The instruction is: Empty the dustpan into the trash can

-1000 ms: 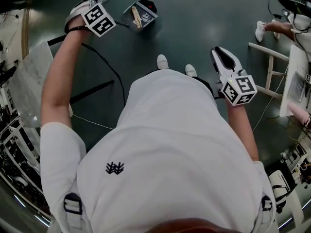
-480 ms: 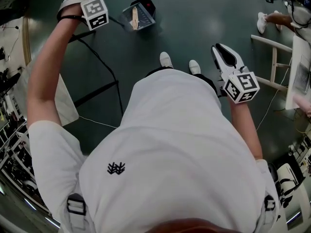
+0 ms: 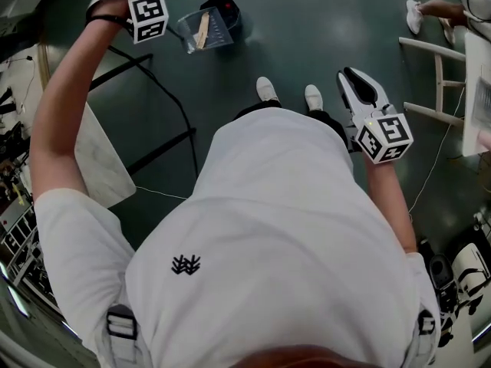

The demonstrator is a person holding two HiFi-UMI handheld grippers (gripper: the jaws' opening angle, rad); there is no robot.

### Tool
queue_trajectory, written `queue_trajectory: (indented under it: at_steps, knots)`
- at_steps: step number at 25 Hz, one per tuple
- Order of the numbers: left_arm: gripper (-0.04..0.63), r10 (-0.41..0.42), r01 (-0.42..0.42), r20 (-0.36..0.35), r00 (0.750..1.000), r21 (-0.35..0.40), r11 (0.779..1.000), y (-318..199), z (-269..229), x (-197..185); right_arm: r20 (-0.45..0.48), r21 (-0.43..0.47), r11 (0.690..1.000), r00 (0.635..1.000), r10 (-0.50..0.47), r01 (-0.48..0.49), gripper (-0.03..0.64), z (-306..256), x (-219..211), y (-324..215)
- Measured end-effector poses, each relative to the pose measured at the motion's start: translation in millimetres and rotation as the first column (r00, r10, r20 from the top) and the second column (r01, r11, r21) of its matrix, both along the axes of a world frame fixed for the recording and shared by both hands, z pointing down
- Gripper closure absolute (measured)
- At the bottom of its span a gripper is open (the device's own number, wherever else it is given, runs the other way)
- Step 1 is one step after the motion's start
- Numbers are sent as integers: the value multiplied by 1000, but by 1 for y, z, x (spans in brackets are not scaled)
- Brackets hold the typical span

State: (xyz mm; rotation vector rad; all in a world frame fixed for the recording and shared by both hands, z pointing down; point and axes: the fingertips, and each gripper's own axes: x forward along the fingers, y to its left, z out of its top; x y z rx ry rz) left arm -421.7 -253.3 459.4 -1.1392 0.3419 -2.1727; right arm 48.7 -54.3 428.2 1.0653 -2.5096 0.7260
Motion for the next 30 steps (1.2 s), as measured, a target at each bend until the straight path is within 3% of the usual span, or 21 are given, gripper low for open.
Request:
queue_trajectory:
  at_steps: [10, 16, 30]
  knots:
    - [539, 132, -122, 152, 980, -70, 990, -27, 8, 58, 17, 3, 999, 999, 44, -44, 551, 2, 25, 7]
    - [538, 174, -150, 226, 958, -117, 982, -32, 10, 78, 16, -2, 998, 997, 69, -69, 551, 2, 46, 12]
    - [538, 337, -262, 406, 850, -230, 937, -18, 37, 165, 58, -27, 994, 993, 107, -106, 551, 14, 90, 19]
